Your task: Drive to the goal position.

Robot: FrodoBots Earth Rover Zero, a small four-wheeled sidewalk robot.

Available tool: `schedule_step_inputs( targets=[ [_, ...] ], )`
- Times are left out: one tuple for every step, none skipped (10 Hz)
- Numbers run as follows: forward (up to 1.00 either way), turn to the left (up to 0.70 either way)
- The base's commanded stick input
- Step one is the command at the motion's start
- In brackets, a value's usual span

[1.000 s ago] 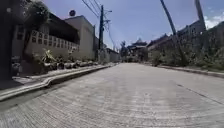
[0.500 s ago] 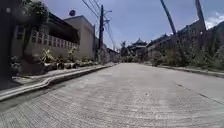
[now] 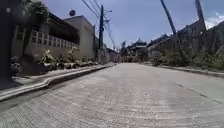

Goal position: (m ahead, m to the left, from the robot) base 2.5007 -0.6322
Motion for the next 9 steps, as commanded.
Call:
schedule_step_inputs(
  targets=[
    [1.0, 0.0],
    [1.0, 0.0],
    [1.0, 0.0],
    [1.0, 0.0],
    [1.0, 0.0],
    [1.0, 0.0],
    [1.0, 0.0],
    [1.0, -0.24],
    [1.0, -0.39]
  ],
)
